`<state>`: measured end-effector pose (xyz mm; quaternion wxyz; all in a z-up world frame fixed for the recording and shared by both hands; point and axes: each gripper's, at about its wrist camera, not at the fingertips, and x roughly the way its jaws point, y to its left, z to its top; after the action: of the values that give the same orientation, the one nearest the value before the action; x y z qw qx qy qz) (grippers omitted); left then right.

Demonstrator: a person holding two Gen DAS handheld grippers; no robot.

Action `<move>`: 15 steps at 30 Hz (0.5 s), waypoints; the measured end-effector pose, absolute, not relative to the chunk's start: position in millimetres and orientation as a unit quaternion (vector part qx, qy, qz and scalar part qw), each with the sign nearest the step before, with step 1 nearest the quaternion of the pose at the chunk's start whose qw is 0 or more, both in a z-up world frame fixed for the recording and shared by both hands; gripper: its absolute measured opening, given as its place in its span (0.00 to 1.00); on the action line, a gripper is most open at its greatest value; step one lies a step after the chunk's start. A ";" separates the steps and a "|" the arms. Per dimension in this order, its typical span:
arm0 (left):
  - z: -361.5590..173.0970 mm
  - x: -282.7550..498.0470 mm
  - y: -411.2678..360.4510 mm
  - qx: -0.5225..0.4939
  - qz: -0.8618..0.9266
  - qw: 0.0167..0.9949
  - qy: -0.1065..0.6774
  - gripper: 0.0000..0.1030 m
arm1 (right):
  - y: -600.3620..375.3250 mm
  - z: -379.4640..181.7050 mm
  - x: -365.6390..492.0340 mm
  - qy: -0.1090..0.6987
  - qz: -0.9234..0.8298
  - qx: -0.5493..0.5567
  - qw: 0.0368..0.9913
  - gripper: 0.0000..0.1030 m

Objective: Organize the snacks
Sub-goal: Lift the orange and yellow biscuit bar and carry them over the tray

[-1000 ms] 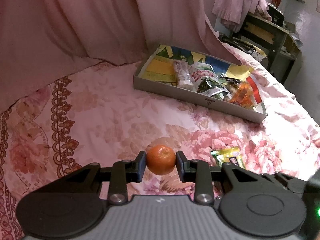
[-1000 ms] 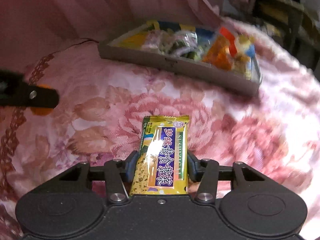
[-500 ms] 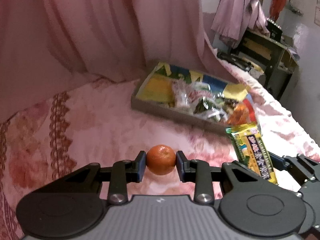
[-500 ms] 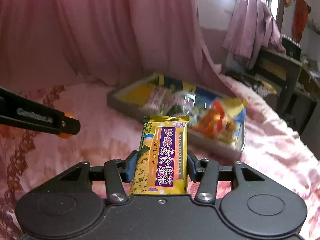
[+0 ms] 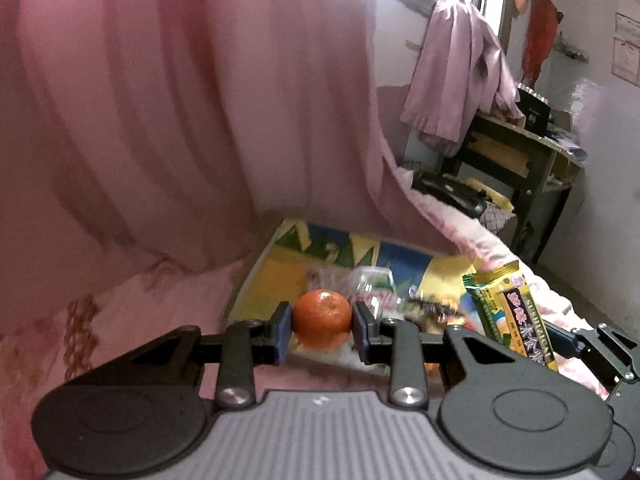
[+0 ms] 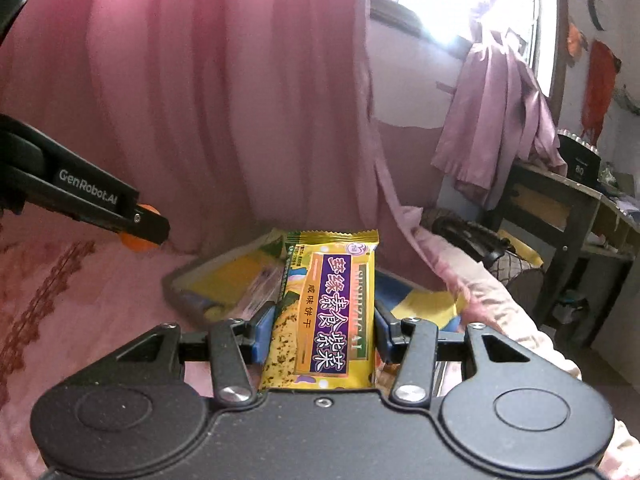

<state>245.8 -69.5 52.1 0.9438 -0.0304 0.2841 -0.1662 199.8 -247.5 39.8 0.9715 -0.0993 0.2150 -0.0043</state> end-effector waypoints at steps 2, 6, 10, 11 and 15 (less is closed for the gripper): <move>55.1 260.5 -80.8 -0.022 -0.169 0.944 0.282 0.34 | -257.2 40.7 211.3 0.201 -0.001 -0.087 0.976 0.49; 56.3 288.5 -99.4 -0.008 -0.168 0.944 0.285 0.34 | -270.9 42.3 235.6 0.179 -0.008 -0.073 0.981 0.49; 51.6 314.8 -118.3 0.017 -0.165 0.942 0.292 0.34 | -287.0 44.9 258.7 0.162 -0.022 -0.065 0.984 0.50; 49.6 320.0 -122.1 0.021 -0.166 0.941 0.294 0.34 | -292.1 44.6 264.1 0.161 -0.028 -0.061 0.985 0.50; 40.2 342.5 -140.0 0.037 -0.167 0.937 0.305 0.34 | -312.9 40.1 283.6 0.171 -0.044 -0.041 0.983 0.50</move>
<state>342.5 -140.0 40.2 0.9370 0.0373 0.3046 -0.1671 283.6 -312.9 40.1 0.9835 -0.0413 0.1709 -0.0438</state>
